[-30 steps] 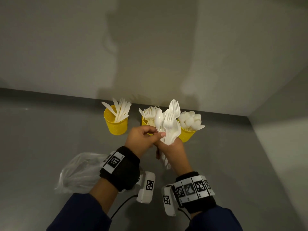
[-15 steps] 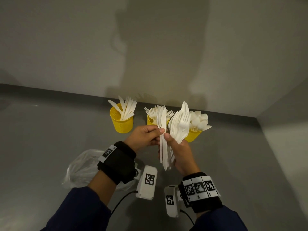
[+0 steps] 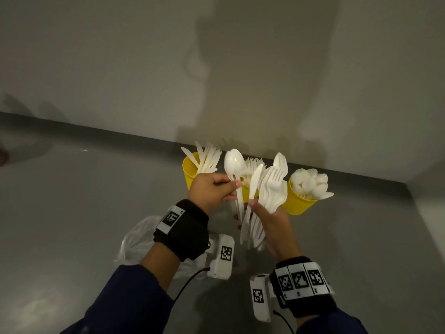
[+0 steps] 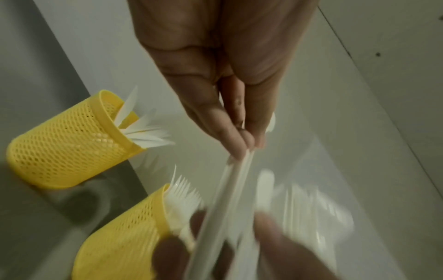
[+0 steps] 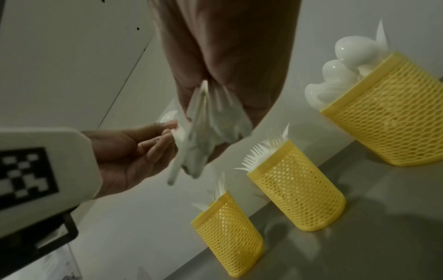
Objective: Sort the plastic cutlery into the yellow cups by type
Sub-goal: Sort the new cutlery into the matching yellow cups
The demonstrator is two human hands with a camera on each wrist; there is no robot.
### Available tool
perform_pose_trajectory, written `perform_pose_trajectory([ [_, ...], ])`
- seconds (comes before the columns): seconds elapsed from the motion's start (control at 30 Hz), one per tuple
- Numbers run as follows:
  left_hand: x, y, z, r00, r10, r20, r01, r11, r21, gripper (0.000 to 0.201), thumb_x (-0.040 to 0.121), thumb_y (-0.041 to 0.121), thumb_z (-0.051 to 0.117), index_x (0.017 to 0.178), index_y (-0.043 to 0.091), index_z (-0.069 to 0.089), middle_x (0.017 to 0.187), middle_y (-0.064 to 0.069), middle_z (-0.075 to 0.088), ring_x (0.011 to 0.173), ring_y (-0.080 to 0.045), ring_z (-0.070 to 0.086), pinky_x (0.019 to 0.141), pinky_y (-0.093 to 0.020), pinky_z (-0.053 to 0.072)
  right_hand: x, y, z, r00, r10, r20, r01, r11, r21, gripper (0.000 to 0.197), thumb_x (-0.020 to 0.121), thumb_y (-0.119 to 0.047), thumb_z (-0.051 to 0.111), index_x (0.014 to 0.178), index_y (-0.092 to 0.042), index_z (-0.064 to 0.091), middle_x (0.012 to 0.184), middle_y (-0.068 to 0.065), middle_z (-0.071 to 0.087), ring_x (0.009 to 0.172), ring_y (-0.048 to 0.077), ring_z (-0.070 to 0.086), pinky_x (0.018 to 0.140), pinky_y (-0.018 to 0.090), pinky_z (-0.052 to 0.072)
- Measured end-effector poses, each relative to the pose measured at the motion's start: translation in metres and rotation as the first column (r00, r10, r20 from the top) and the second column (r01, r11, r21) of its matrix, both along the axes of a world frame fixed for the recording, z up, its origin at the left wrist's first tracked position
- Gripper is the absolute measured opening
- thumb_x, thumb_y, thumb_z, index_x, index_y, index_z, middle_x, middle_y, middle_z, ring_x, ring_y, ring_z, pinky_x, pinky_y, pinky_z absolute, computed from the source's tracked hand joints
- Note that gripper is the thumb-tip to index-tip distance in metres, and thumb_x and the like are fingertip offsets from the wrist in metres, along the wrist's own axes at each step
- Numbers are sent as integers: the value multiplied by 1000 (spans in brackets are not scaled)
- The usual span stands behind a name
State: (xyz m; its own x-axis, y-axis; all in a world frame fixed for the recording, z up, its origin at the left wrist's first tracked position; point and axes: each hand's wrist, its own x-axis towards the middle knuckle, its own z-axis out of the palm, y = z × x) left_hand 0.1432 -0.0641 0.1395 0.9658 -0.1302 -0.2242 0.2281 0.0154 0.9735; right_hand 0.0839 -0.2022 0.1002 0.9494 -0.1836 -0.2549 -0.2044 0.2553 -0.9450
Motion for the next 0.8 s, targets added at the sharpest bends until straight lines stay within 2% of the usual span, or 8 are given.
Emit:
perform_pose_trajectory([
  [0.1,25,21,9,983,180,45,-180,984,-2,3,77,4,68,74,4,68,50,4,66,48,-4,63,54,-13,54,4,-7,-6,993,-107,-41,106,994,-38,25,87,-10,59,110,-2,59,90,17,70,73,26,71,67,41,59],
  [0.2,55,45,11,929,346,130,-354,934,43,6,77,5,69,73,10,68,53,5,67,58,-15,64,70,-27,56,4,-15,-7,986,-162,-42,155,978,-137,40,85,-16,65,123,-9,56,117,16,65,105,28,64,98,50,48],
  [0.3,69,54,6,911,383,151,-396,916,67,0,77,9,69,77,9,69,64,-3,67,64,-20,64,77,-32,56,3,-16,-4,986,-165,-31,159,976,-152,42,84,-19,66,124,-12,56,121,13,64,112,28,60,103,52,42],
  [0.4,70,44,3,928,353,122,-358,933,26,10,78,5,67,85,-2,68,46,7,66,49,-4,63,60,-16,55,4,-17,0,987,-158,-23,152,973,-173,34,84,-18,65,117,-18,58,119,10,65,111,25,60,103,47,44],
  [0.47,68,31,1,948,302,103,-303,953,-7,13,79,2,66,90,-5,66,45,6,65,45,-1,62,55,-11,53,4,-19,0,985,-173,-21,167,971,-169,32,84,-18,66,115,-17,59,117,11,66,109,24,62,101,45,45],
  [0.6,55,-4,-6,977,191,91,-190,981,-29,18,79,2,66,96,-5,65,67,-6,65,50,-2,64,57,-11,54,0,-29,3,972,-231,-30,225,965,-134,26,84,-17,66,110,-15,61,107,10,69,98,22,65,92,40,50],
  [0.7,46,-34,-15,994,94,63,-91,995,-47,21,79,2,66,98,-6,65,70,-6,65,53,-2,65,62,-14,56,-5,-42,6,953,-302,-36,300,953,-51,34,84,-15,65,117,-9,59,100,5,69,90,20,66,81,34,51],
  [0.8,43,-67,-22,999,18,33,-17,999,-36,25,78,5,67,100,-6,65,69,-5,66,57,-4,65,63,-16,56,-13,-64,9,928,-370,-36,370,929,-9,37,86,-12,62,123,-9,55,105,7,66,91,18,64,78,30,50],
])
